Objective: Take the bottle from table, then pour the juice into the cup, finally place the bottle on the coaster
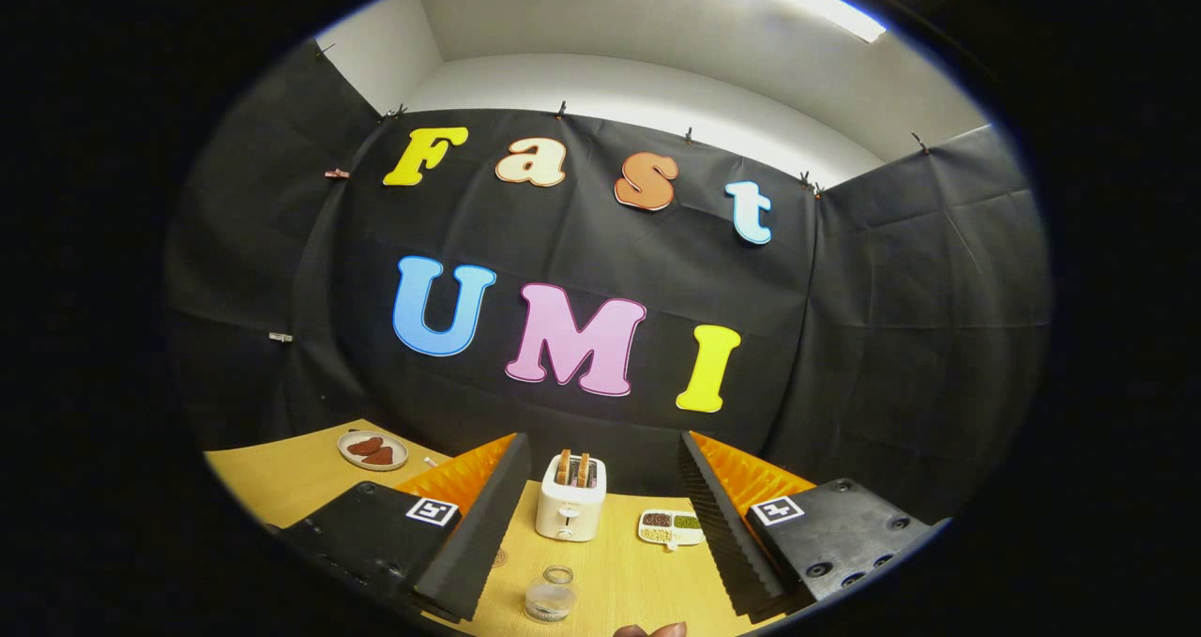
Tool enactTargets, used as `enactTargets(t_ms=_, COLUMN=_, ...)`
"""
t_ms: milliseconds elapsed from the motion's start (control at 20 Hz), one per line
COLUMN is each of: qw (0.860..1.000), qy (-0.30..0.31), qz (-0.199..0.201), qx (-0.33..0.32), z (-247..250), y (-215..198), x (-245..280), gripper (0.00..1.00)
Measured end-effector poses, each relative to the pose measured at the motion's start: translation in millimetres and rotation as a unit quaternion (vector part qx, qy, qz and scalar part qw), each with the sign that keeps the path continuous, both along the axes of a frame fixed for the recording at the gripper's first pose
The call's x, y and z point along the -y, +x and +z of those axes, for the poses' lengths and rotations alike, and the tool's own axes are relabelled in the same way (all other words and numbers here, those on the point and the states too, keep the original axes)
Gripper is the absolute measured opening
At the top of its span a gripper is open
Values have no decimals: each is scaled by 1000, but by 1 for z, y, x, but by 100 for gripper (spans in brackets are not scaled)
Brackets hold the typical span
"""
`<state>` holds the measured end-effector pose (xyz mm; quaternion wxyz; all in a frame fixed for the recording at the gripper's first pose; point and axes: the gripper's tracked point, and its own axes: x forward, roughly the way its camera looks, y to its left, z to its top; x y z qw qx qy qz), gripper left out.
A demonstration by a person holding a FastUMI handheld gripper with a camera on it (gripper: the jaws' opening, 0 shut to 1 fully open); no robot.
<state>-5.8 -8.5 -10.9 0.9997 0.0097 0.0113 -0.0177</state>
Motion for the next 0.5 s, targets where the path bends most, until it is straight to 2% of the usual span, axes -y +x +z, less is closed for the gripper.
enactTargets(t_ms=250, qw=1000, qy=26, qz=11, qx=12, z=-23, y=1, x=-9, gripper=97)
enactTargets(t_ms=500, qw=999, qy=44, qz=20, qx=-8, z=-100, y=-1, x=-23, gripper=97)
